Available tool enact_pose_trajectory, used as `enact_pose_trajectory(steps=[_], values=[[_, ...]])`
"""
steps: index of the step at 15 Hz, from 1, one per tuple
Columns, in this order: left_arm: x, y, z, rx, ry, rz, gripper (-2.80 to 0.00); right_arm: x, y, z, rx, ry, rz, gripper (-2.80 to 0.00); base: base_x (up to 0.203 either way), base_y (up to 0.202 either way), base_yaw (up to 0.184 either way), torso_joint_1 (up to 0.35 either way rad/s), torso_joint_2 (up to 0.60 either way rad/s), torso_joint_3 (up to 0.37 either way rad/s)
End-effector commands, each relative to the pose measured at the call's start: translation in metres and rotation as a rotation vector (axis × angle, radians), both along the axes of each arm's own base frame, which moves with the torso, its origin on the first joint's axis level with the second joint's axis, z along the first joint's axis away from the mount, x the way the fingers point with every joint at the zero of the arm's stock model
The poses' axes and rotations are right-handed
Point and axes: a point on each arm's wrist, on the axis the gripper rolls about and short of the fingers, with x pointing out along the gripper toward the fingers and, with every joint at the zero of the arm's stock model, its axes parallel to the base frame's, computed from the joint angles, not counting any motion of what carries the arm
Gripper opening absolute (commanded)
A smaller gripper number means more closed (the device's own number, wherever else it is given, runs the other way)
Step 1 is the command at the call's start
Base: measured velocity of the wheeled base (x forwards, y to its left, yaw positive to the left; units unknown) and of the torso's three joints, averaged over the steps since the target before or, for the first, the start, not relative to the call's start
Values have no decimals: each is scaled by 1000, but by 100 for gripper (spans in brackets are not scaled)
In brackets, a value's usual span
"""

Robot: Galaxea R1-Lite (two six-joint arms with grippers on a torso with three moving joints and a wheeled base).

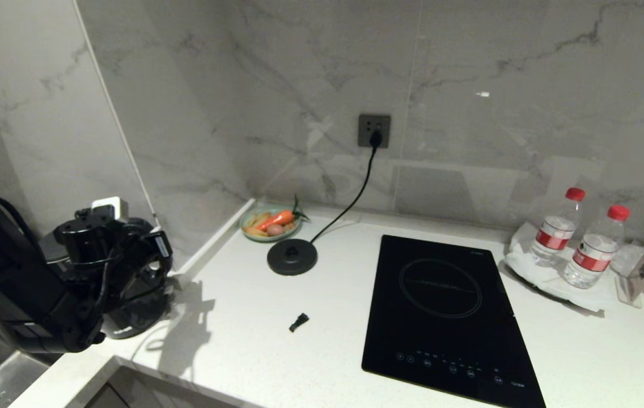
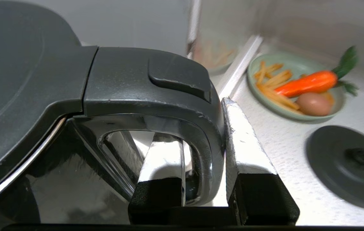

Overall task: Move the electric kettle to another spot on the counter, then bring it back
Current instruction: Grab the kettle

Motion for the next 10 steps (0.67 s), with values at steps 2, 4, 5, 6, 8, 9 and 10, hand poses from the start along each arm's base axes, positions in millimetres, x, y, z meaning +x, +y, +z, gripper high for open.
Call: enact_pose_trajectory(steps=[2,4,5,6,8,9,10], values=[[-15,-1,32,7,-84,0,-280,0,0,0,0,0,0,-280,0,0,0,0,0,0],[-26,-2,44,16,-85,-6,-280,0,0,0,0,0,0,-280,0,0,0,0,0,0],[-31,-3,49,22,-84,-9,-280,0,0,0,0,0,0,-280,0,0,0,0,0,0],[-34,-3,53,26,-88,-11,-280,0,0,0,0,0,0,-280,0,0,0,0,0,0],[-35,-5,54,38,-89,-19,-280,0,0,0,0,0,0,-280,0,0,0,0,0,0],[-37,-5,56,42,-94,-20,-280,0,0,0,0,0,0,-280,0,0,0,0,0,0],[-38,-6,57,42,-96,-22,-280,0,0,0,-2,0,0,-280,0,0,0,62,-89,-83]])
